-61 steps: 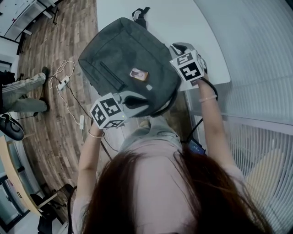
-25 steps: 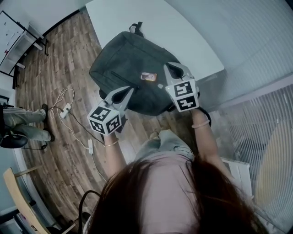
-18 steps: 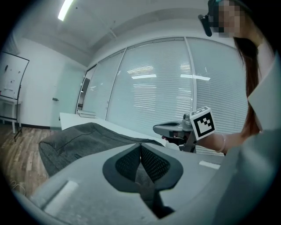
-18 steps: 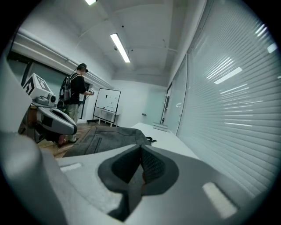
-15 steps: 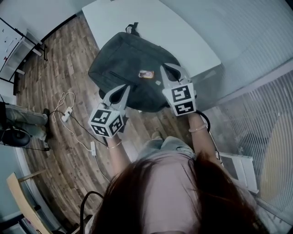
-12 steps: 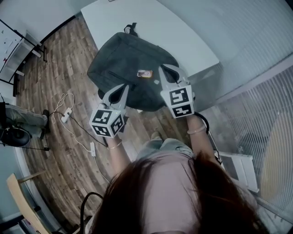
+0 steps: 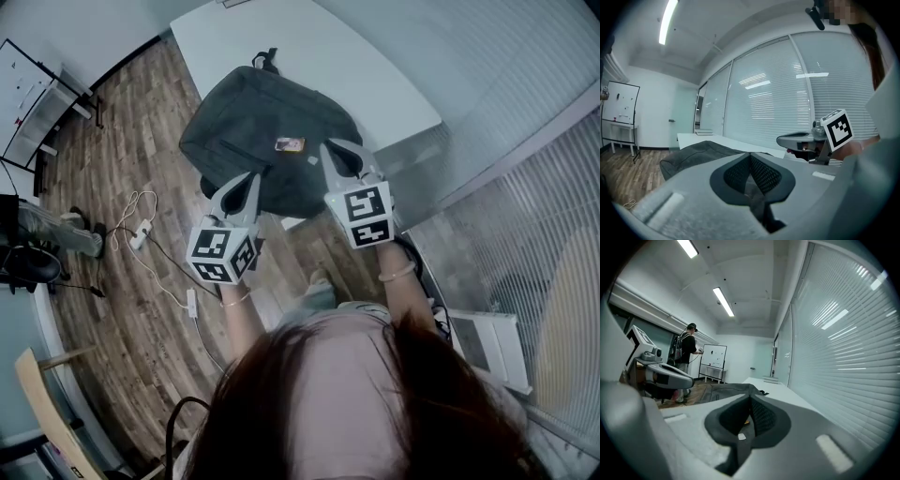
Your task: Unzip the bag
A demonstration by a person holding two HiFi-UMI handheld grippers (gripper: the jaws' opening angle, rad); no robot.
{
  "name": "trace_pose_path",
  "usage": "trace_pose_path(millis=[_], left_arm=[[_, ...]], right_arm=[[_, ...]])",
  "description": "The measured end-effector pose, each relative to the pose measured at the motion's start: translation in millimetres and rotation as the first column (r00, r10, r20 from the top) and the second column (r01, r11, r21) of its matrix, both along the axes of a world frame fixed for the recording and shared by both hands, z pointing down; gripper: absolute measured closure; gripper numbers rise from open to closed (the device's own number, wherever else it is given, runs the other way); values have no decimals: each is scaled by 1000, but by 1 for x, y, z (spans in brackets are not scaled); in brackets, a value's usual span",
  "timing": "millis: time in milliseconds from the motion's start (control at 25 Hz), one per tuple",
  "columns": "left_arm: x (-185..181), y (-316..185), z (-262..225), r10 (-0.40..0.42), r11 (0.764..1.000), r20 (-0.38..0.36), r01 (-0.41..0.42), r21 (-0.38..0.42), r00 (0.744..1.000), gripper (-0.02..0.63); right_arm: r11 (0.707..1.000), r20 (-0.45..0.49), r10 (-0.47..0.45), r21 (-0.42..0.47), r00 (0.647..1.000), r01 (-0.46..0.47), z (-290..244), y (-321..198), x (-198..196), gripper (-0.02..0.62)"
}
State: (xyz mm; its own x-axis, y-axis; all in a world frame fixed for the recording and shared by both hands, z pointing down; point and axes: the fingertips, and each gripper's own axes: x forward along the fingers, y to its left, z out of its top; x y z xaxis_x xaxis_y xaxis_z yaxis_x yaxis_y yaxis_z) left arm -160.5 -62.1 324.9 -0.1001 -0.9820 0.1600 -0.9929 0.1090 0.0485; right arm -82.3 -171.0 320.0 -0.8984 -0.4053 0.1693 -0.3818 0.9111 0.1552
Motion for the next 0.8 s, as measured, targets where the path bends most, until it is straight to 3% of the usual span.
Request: trace_pose_path(millis=[800], left_arm=[[63, 50, -33, -59, 995, 45, 55, 78, 997, 597]], right_arm=[[1000, 75, -8, 11, 997, 7, -23, 55, 64, 592]])
